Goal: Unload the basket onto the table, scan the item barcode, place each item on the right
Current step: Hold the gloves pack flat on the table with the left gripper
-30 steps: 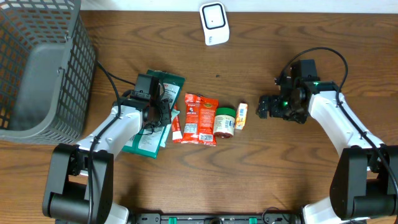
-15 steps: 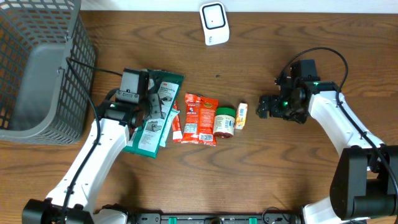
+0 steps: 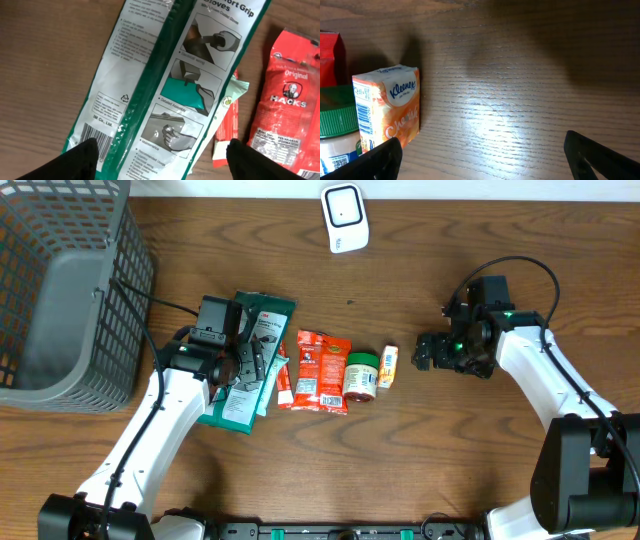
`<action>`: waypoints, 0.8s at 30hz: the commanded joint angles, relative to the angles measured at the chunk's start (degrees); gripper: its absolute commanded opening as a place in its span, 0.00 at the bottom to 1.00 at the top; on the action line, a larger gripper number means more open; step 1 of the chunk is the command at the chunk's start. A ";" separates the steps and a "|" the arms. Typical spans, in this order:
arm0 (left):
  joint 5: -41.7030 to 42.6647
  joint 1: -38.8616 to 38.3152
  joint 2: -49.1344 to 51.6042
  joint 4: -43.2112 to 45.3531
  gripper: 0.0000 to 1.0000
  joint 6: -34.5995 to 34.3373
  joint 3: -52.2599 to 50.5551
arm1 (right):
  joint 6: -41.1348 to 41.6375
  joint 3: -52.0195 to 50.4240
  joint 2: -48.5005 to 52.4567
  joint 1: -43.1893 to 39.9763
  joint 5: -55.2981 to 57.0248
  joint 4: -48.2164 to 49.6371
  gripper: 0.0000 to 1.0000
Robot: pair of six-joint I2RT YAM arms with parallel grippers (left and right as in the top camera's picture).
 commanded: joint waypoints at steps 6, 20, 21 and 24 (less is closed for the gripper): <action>0.87 0.04 0.28 -0.09 0.83 0.11 -0.90 | -0.22 0.66 -0.44 -0.33 0.04 -0.04 0.99; 0.87 0.04 0.28 -0.09 0.84 0.11 -0.90 | -0.22 0.66 -0.44 -0.35 0.07 -0.04 0.99; 0.87 0.04 0.28 -0.09 0.84 0.11 -0.90 | -0.20 0.66 -0.42 -0.35 0.07 -0.04 0.99; 0.87 0.04 0.28 -0.07 0.84 0.11 -0.90 | -0.22 0.66 -0.44 -0.33 0.07 -0.04 0.99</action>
